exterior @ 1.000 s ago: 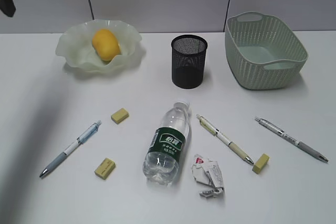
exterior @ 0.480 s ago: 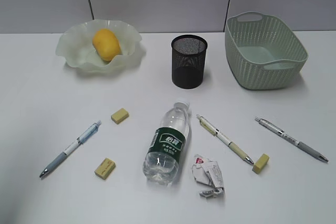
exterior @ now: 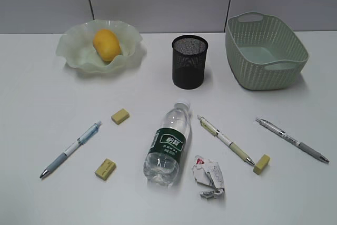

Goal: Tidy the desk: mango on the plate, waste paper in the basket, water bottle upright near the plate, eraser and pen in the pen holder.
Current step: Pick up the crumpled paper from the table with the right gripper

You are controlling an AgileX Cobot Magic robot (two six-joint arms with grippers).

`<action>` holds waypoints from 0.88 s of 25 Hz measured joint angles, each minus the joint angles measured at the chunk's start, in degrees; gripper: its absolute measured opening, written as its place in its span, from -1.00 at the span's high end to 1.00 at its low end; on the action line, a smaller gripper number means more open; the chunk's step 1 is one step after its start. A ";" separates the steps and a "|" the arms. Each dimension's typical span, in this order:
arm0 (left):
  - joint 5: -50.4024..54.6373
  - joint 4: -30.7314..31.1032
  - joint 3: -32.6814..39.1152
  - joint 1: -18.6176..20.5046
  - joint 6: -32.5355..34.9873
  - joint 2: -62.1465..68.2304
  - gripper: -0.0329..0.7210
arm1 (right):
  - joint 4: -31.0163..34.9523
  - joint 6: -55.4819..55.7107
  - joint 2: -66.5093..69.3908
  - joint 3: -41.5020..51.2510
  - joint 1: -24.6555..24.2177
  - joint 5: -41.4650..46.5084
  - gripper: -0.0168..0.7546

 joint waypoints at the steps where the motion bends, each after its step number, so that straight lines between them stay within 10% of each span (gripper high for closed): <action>1: 0.00 0.00 0.78 0.00 0.00 -2.68 -0.65 | 0.00 0.00 0.00 0.00 0.00 0.00 -0.17; 22: -4.38 -0.60 13.45 2.34 0.00 -27.89 -0.62 | 0.13 0.00 0.00 0.00 0.00 -0.04 -0.17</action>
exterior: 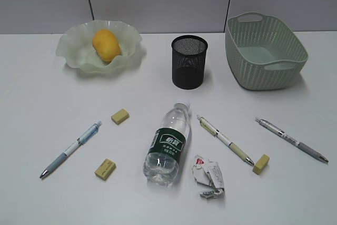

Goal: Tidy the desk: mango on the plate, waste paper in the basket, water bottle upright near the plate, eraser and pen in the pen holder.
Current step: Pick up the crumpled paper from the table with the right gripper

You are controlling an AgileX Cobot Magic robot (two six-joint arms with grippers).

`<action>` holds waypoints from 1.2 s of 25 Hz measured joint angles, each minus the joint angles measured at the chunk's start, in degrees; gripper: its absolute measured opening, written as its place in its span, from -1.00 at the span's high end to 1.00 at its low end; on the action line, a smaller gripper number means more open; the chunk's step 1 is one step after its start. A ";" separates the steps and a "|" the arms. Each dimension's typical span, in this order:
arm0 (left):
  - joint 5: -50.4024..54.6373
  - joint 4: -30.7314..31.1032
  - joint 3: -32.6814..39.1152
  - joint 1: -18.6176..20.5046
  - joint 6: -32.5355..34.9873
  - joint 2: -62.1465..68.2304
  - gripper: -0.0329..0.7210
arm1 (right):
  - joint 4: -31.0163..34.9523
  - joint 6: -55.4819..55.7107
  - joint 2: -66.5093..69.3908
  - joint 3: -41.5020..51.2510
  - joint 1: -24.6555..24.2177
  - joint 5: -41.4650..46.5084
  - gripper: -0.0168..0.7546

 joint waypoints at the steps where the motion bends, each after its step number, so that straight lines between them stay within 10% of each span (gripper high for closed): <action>1: -0.51 0.00 0.50 0.01 0.00 0.00 -0.61 | 0.00 0.00 0.00 0.00 0.00 0.00 -0.17; 30: -1.65 -0.04 0.88 0.01 0.21 0.00 -0.06 | 1.04 0.00 -0.06 -0.27 0.00 -0.17 -0.17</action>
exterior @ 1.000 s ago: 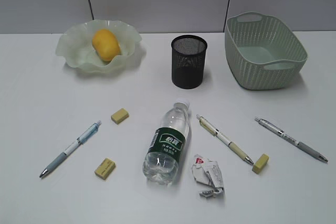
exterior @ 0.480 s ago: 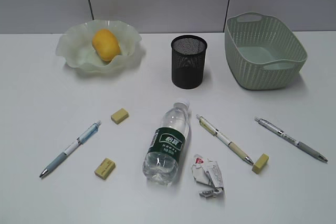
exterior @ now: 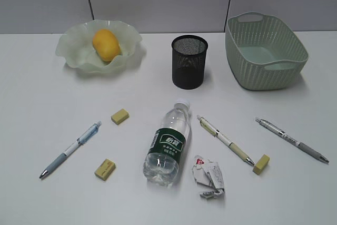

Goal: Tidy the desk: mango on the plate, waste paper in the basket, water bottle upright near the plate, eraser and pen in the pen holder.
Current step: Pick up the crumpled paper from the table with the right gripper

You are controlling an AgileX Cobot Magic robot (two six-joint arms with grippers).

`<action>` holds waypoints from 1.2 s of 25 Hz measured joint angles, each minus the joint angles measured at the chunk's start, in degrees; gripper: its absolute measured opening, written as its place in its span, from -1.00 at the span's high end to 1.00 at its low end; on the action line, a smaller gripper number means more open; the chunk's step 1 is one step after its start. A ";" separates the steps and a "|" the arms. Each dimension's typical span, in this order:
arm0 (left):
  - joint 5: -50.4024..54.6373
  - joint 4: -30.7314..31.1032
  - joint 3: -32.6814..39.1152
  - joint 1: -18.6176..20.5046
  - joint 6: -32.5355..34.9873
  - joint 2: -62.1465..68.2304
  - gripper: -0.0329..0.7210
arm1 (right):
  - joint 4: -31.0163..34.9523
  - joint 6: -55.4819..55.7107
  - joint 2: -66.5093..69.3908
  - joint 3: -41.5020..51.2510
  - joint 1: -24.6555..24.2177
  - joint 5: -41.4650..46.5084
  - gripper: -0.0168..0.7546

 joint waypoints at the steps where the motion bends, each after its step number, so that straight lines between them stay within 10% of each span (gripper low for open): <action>1: 0.00 0.00 0.00 0.00 0.00 0.00 -0.05 | 0.11 0.00 0.05 -0.59 0.00 -0.13 -0.17; 30: -0.05 0.00 0.00 0.00 0.00 0.00 0.10 | 6.18 5.17 57.54 -17.11 3.98 6.08 -0.37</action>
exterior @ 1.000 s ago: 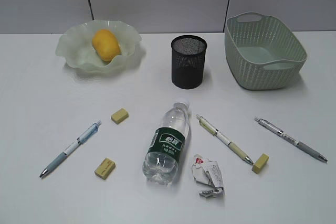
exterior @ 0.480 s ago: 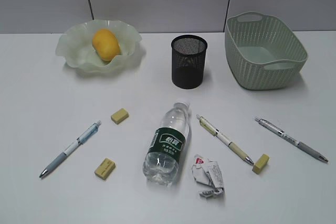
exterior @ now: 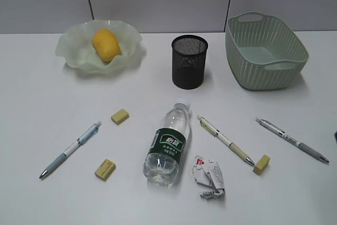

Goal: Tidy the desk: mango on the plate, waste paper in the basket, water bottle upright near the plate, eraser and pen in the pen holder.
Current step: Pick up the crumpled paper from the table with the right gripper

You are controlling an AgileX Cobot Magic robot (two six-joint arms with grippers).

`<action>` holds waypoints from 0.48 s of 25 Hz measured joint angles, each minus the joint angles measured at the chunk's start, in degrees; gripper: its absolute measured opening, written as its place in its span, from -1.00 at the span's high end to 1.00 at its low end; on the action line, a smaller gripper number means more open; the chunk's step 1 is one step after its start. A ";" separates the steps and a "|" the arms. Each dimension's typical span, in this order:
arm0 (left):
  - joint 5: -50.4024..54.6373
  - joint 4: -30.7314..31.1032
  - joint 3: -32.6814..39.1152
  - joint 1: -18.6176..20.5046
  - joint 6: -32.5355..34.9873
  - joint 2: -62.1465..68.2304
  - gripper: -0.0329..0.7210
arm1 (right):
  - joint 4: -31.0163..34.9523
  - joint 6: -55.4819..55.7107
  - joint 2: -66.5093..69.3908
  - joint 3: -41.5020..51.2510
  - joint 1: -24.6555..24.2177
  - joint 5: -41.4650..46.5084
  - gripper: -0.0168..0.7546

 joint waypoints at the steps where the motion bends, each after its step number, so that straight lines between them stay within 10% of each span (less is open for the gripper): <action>1: 0.00 0.00 0.00 0.00 0.00 0.00 0.10 | -0.30 0.82 1.34 0.00 2.14 -1.71 -0.37; 12: 0.00 0.00 0.00 0.00 0.00 0.00 0.12 | -6.13 18.98 20.33 -2.28 22.37 -15.44 -0.38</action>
